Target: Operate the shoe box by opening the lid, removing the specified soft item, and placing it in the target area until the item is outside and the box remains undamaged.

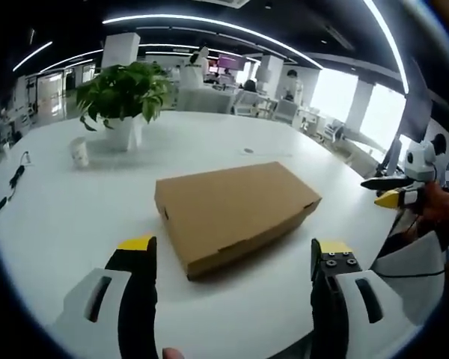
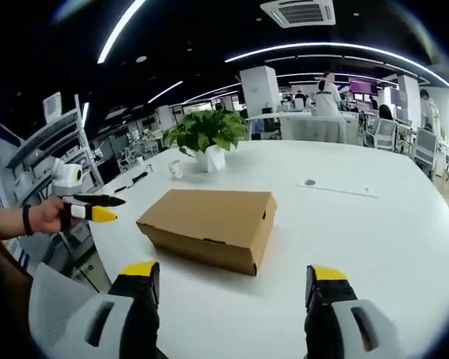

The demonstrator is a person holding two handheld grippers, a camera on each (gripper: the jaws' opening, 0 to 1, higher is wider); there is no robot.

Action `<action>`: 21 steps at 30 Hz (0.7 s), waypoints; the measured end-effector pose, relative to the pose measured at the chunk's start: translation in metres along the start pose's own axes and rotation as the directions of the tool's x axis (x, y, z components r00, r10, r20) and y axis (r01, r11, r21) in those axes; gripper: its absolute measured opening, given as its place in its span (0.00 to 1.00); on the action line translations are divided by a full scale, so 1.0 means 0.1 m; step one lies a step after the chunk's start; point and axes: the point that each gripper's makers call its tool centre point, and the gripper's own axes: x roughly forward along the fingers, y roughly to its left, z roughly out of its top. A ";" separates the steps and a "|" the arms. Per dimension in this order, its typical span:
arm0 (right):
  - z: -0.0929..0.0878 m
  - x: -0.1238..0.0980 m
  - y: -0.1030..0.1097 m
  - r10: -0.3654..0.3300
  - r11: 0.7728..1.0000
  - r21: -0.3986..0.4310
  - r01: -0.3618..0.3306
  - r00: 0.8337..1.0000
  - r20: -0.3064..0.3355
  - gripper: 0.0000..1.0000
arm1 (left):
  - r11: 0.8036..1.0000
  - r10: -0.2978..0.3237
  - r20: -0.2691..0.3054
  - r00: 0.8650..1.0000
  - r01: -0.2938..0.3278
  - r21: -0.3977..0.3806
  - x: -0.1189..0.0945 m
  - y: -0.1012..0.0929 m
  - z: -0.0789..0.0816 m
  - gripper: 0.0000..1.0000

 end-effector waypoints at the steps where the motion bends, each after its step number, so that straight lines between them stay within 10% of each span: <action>1: 0.00 0.04 0.00 0.005 1.000 0.002 -0.005 1.000 -0.001 0.78 | 1.000 0.005 -0.002 1.000 -0.005 -0.004 0.02 0.03 -0.01 0.84; 21: -0.17 0.79 -0.17 0.044 0.998 -0.032 -0.048 0.992 -0.119 0.72 | 1.000 0.015 -0.115 0.993 -0.017 -0.018 0.55 0.27 -0.33 0.82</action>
